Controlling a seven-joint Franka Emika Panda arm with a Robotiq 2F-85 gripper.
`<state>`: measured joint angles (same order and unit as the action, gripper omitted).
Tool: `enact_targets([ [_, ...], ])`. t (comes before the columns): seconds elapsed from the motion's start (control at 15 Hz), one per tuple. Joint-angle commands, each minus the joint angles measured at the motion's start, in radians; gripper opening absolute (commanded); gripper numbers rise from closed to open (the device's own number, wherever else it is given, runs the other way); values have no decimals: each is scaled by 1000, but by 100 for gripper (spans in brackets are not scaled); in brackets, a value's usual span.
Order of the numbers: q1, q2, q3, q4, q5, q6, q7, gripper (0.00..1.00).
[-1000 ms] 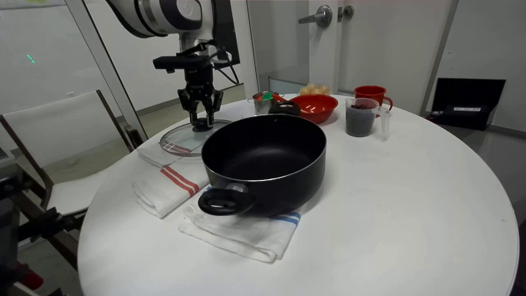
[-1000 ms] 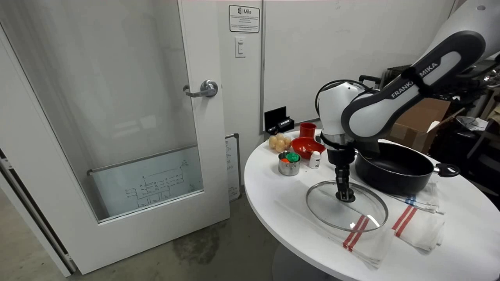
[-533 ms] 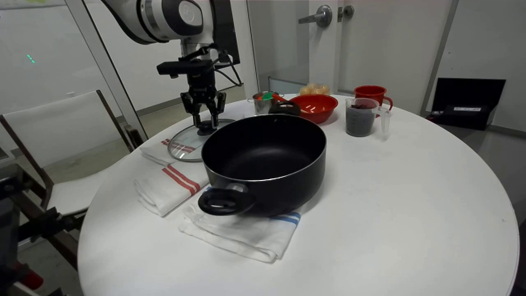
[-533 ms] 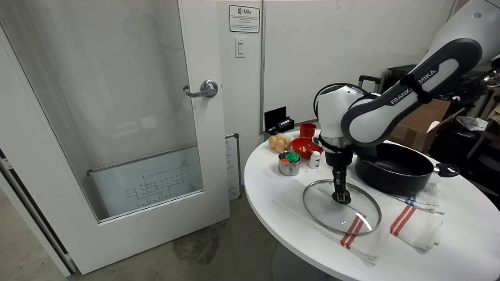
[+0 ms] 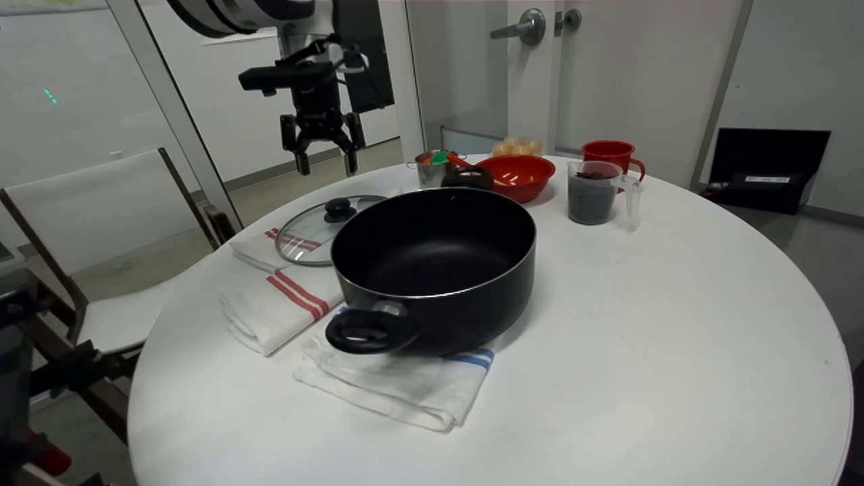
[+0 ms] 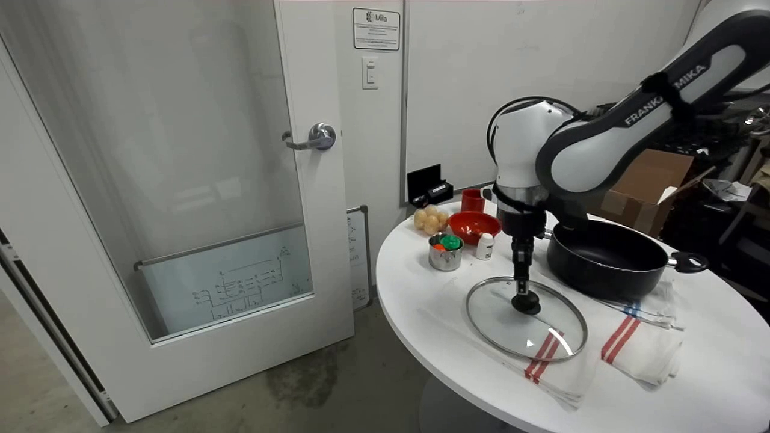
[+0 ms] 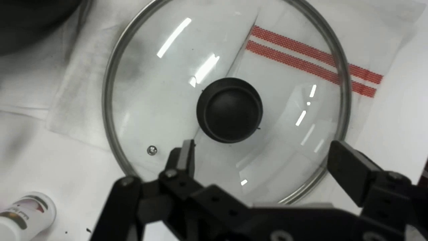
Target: Remove the lid from the pot
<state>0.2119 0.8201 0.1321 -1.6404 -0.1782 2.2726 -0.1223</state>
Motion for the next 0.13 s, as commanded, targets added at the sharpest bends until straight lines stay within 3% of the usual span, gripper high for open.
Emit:
enact_targets([
  [0.0,-28,-192,46,-207,32,46,-37,100],
  [0.07,-32,-233,59,-250,41,55,-43,100],
])
